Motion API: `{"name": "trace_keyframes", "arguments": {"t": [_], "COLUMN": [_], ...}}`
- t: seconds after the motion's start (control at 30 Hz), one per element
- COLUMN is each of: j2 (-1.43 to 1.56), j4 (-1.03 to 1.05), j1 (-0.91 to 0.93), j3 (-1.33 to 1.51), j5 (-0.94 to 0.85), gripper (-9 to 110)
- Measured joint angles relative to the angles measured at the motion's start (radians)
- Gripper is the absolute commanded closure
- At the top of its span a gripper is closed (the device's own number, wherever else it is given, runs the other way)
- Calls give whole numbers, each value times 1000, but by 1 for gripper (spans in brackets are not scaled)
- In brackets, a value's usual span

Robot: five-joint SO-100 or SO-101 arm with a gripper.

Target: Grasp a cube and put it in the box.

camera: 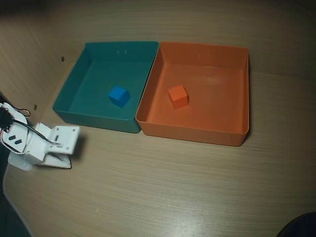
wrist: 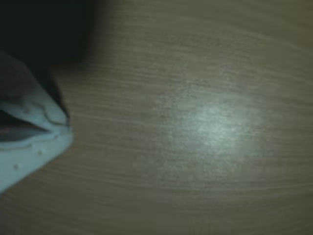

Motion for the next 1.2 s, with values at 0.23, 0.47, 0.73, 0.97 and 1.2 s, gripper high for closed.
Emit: {"name": "trace_keyframes", "arguments": {"t": [0.23, 0.47, 0.73, 0.97, 1.2], "j2": [0, 3, 3, 3, 3], "j4": [31, 192, 192, 192, 192], "j1": [2, 2, 2, 8, 8], "j3": [0, 0, 0, 0, 0], "j5": [-2, 18, 18, 18, 18], "gripper": [107, 107, 107, 107, 107]}}
